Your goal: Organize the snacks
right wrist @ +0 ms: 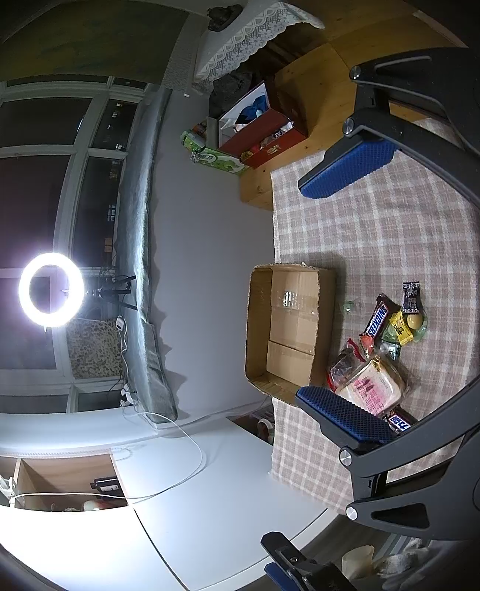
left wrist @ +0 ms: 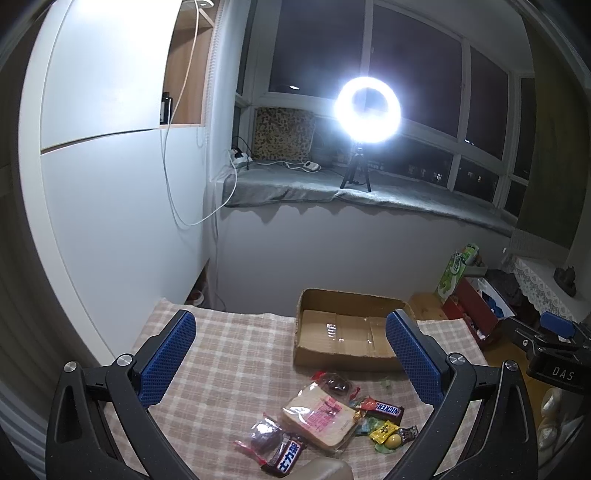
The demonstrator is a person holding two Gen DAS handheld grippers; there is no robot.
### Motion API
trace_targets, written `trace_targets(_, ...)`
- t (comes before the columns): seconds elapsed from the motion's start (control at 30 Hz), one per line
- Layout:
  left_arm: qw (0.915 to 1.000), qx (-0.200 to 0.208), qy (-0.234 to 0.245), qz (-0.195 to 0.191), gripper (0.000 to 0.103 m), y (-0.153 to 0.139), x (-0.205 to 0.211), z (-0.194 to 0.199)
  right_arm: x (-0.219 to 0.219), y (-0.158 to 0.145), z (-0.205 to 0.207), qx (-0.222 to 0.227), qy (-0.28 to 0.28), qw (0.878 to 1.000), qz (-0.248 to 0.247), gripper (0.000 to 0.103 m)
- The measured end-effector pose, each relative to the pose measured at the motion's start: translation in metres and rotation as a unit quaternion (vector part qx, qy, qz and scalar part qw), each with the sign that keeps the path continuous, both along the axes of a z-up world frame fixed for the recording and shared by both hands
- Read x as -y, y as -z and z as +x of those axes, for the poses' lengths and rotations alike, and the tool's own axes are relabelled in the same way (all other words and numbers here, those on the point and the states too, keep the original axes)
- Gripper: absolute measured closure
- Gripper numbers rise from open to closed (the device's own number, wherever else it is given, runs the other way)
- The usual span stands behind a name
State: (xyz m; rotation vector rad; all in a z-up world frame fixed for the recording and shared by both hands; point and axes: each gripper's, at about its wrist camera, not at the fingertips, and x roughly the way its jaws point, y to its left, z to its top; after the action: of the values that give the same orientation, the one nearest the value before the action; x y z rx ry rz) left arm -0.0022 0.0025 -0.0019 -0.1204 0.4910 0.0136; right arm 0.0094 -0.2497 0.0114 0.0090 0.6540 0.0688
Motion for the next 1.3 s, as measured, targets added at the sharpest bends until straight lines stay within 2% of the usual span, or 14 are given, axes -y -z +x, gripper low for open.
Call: trace_targets(1.3, 0.9999, 0.000, 0.010, -0.004, 0.001, 0.003, 0.007, 0.010, 0.002, 0.004, 0.005, -0.004, 0.003, 1.000, 0.001, 0.000)
